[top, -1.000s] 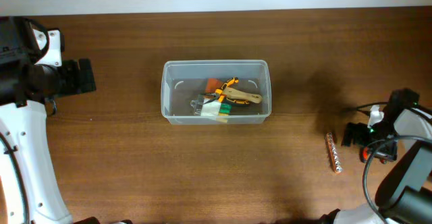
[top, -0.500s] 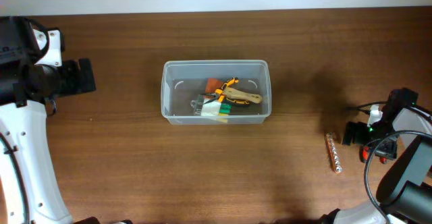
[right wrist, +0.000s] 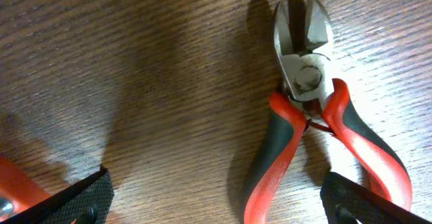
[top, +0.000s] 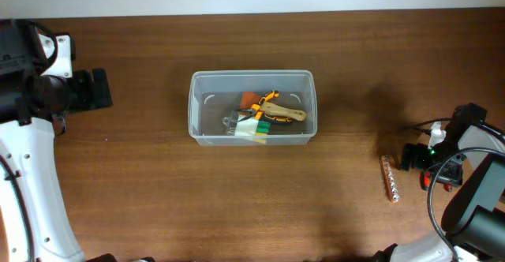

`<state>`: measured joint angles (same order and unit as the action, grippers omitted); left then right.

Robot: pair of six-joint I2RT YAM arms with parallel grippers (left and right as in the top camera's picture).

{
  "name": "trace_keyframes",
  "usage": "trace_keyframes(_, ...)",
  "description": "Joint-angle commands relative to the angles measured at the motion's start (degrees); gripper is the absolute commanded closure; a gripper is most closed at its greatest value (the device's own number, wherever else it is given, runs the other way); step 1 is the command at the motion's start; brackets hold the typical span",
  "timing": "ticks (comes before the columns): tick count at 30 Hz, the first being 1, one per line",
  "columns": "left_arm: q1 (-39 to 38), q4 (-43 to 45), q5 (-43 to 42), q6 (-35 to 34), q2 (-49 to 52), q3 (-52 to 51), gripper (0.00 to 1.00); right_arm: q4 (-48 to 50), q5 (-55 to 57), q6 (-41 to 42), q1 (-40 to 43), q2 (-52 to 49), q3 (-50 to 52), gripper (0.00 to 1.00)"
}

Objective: Pack container
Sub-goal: 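Lower the right gripper and grasp the red-handled cutters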

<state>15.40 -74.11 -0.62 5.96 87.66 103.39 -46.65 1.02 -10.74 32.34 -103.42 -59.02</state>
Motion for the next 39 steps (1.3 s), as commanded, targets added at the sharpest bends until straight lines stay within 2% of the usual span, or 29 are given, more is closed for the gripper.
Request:
trace_keyframes(1,0.26,-0.07,0.39,-0.74,0.20,0.90,0.01,1.09,1.20,0.04,0.37,-2.12,0.48,0.01)
trace_keyframes(10,0.26,-0.04,0.39,-0.74,0.20,0.90,0.01,2.38,3.04,0.07,0.37,-2.12,0.48,0.01)
trace_keyframes(14,0.26,-0.04,0.39,-0.74,0.20,0.90,0.01,2.45,3.23,0.09,0.37,-2.12,0.48,0.07)
trace_keyframes(17,0.26,-0.04,0.39,-0.74,0.20,0.90,0.01,2.56,3.26,0.09,0.37,-2.12,0.48,0.15)
trace_keyframes(20,0.26,-0.04,0.42,-0.74,0.20,0.90,0.01,2.58,3.39,0.09,0.37,-2.12,0.48,0.34)
trace_keyframes(26,0.26,-0.07,0.39,-0.74,0.20,0.90,0.01,2.80,3.67,0.66,0.37,-2.12,0.48,0.55)
trace_keyframes(32,0.26,-0.07,0.42,-0.74,0.20,0.90,0.01,2.78,3.80,2.23,0.37,-2.12,0.48,0.69)
trace_keyframes(39,0.26,-0.07,0.42,-0.74,0.20,0.90,0.01,2.62,3.78,2.23,0.37,-2.12,0.46,0.78)
